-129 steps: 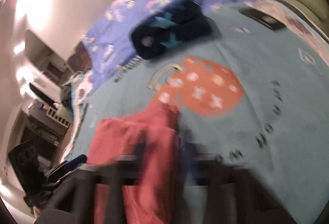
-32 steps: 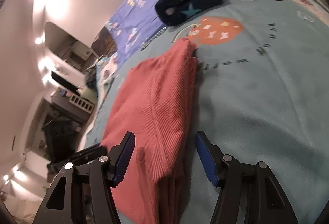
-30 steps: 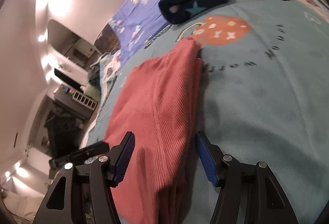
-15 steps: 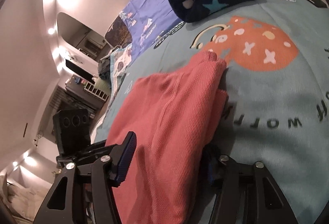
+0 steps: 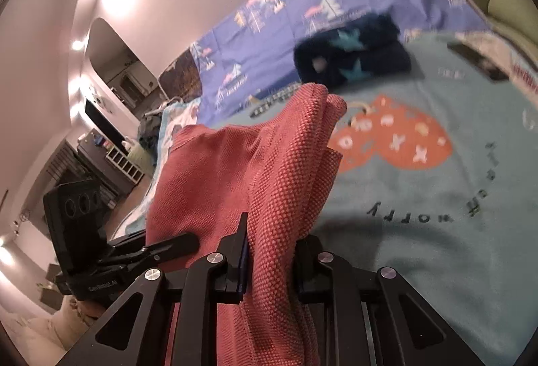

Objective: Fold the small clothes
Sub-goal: 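Lift the folded sweater with both tools and carry it toward the navy bundle, then lower the sweater onto the navy star-print bundle and open both tools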

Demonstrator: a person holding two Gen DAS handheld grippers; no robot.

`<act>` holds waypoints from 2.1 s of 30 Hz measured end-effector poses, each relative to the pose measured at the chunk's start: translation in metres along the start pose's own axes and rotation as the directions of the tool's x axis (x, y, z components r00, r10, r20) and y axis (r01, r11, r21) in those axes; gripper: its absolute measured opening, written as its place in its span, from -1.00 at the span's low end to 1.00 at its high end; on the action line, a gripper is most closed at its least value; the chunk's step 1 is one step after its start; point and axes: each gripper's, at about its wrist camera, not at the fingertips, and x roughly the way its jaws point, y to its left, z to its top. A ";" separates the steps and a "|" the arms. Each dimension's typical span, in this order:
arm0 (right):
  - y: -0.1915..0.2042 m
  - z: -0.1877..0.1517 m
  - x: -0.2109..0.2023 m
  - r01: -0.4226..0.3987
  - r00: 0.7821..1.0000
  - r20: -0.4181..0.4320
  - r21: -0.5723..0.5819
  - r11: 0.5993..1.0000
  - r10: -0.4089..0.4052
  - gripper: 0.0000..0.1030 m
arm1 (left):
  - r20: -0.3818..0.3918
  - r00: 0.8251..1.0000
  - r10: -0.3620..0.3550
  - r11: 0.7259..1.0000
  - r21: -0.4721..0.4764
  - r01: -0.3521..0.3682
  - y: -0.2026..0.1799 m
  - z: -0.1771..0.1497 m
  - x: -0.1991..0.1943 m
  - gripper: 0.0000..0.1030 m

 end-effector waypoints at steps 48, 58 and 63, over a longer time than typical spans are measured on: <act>-0.143 0.318 0.235 0.544 0.836 0.147 -0.098 0.833 -0.529 -0.04 | 0.197 0.918 0.345 0.924 0.102 -0.369 0.141 0.288 0.254 0.24; -0.164 0.313 0.224 0.439 0.883 0.164 0.040 0.898 -0.439 0.15 | 0.203 0.923 0.328 0.938 0.041 -0.343 0.146 0.278 0.257 0.25; -0.122 0.302 0.181 0.503 0.842 0.223 0.003 0.864 -0.491 0.18 | 0.196 0.907 0.372 0.922 0.037 -0.386 0.123 0.278 0.221 0.24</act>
